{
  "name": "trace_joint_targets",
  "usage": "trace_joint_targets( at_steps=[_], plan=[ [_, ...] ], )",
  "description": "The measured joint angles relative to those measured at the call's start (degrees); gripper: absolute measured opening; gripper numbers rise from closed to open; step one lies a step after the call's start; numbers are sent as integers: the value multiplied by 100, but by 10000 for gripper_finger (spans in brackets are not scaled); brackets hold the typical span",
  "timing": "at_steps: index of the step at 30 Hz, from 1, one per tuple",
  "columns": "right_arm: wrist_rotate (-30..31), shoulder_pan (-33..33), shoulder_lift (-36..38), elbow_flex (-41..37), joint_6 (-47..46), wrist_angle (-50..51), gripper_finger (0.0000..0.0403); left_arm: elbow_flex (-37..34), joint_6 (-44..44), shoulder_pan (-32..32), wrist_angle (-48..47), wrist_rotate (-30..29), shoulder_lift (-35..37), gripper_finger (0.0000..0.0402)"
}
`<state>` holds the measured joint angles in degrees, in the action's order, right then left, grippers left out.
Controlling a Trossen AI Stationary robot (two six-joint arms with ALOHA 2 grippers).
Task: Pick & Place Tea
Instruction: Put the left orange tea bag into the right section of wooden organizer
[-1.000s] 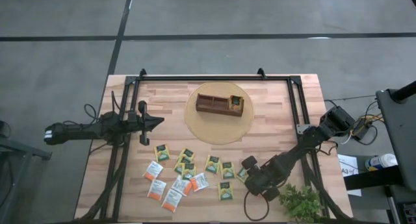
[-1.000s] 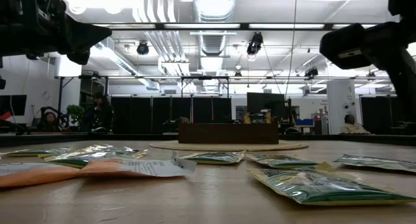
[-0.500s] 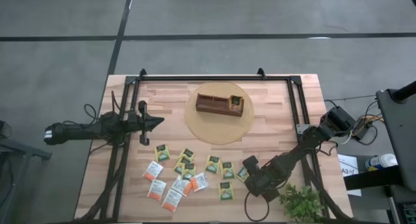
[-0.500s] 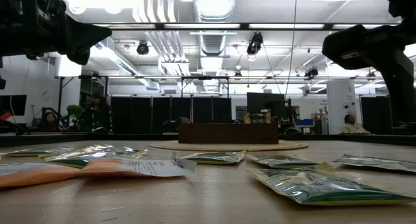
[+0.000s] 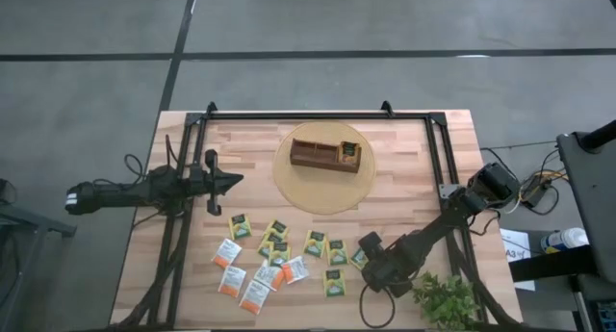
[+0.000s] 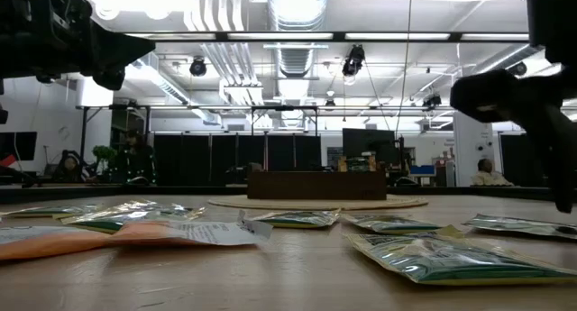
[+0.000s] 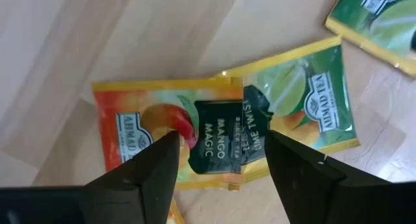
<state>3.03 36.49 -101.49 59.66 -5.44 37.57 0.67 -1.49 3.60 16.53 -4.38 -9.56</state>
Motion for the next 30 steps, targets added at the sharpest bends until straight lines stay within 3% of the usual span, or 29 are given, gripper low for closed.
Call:
trace_joint_targets(
  at_steps=[12,16,24,30],
  plan=[
    [-13,-13,-101,-86,5,-90,214,0,0,0,-52,1,-4,0],
    [-24,-11,-101,-88,7,-97,168,0,-1,1,-74,1,-4,0],
    [13,-20,-103,-92,5,-97,29,0,-1,2,-85,0,-4,0],
    [20,-17,-98,-87,5,-61,9,0,-1,0,-81,0,-4,0]
  ],
)
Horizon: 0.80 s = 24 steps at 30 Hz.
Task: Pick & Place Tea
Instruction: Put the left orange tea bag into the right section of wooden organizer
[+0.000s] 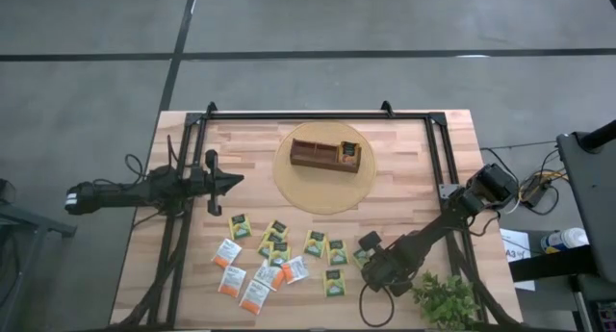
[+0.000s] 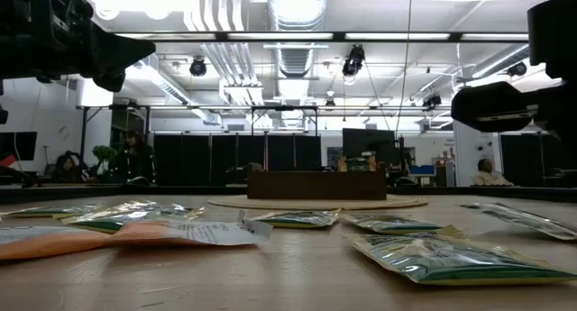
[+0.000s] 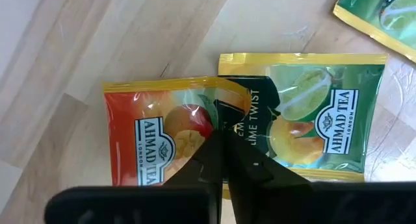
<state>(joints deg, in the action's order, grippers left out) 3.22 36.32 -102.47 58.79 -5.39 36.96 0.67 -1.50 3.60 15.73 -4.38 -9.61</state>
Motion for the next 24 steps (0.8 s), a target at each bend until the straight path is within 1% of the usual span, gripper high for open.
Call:
trace_joint_targets(
  at_steps=[5,12,15,20,22,24],
  plan=[
    [47,-38,116,295,-6,640,8,0,0,0,15,0,0,0],
    [651,-296,390,769,-54,1377,8,0,0,2,-9,2,0,0],
    [1255,-446,433,987,-63,1703,8,0,0,2,-20,1,0,0],
    [2679,-865,439,1328,-63,2110,8,0,0,1,-35,1,0,0],
    [3166,-1076,439,1462,-117,2144,8,0,0,2,-35,0,0,0],
    [3528,-1304,440,1567,-158,2163,8,0,2,2,-35,2,0,0]
  ],
)
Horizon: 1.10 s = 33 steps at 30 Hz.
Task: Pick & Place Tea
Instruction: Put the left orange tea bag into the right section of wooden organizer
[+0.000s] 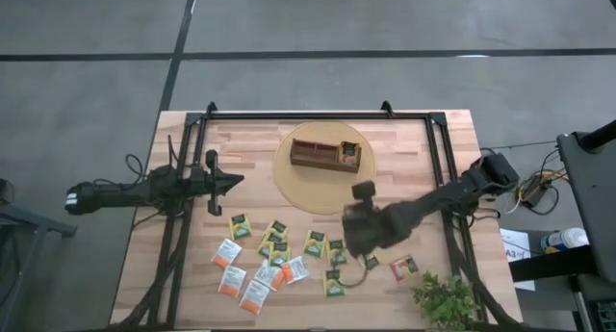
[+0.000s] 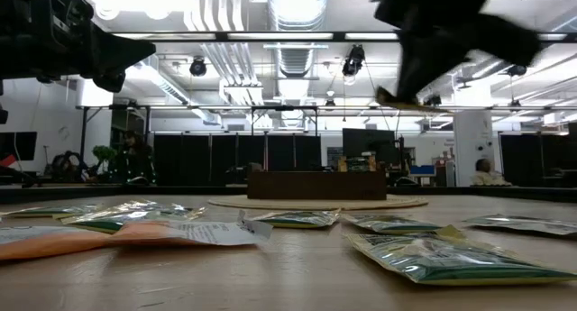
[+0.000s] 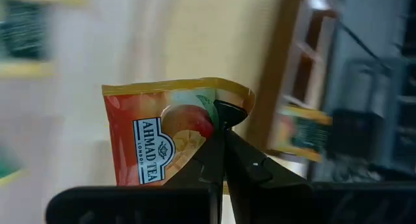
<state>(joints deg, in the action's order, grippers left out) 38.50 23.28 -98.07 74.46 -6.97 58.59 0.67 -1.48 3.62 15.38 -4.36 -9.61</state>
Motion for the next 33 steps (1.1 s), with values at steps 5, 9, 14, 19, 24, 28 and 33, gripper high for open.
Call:
trace_joint_targets(
  at_steps=[5,9,14,19,24,28,33],
  plan=[
    [601,-625,1,132,49,-33,8,0,0,0,0,-2,0,0],
    [835,-1167,0,132,52,-102,8,0,0,0,0,0,0,0],
    [1328,-1819,-46,41,204,-522,8,0,0,0,-2,0,0,0],
    [1832,-2312,-278,28,558,-1067,8,0,-1,0,-2,0,0,0],
    [2012,-2544,-685,28,1044,-1596,8,0,-2,0,-2,-2,0,0],
    [2346,-2649,-933,26,1114,-1549,8,0,-1,-1,-3,-1,0,0],
    [2476,-2721,-1106,23,981,-1571,8,0,-2,0,-4,-1,0,0]
  ],
)
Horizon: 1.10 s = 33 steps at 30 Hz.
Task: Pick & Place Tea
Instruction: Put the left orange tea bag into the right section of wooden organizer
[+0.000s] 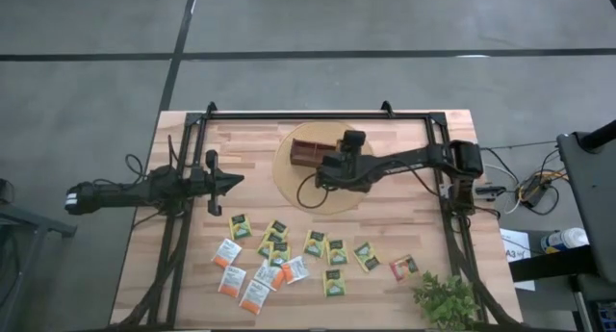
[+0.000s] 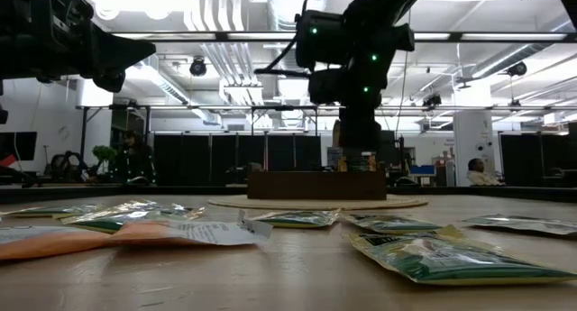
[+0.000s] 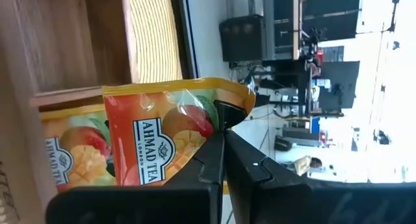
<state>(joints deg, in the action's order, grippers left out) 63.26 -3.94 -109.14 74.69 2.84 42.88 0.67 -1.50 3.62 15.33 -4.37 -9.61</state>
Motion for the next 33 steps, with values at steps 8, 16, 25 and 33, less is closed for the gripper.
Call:
trace_joint_targets(
  at_steps=[8,16,25,33],
  plan=[
    [103,-156,-397,-12,-165,-7,8,0,2,0,0,-1,-2,0],
    [125,-180,-505,-19,-306,-40,8,0,0,0,0,1,-2,0],
    [132,-187,-473,-129,-260,18,8,0,2,0,0,1,-2,0],
    [146,-187,-346,-336,-431,-47,8,0,0,0,0,1,-2,0]
  ],
)
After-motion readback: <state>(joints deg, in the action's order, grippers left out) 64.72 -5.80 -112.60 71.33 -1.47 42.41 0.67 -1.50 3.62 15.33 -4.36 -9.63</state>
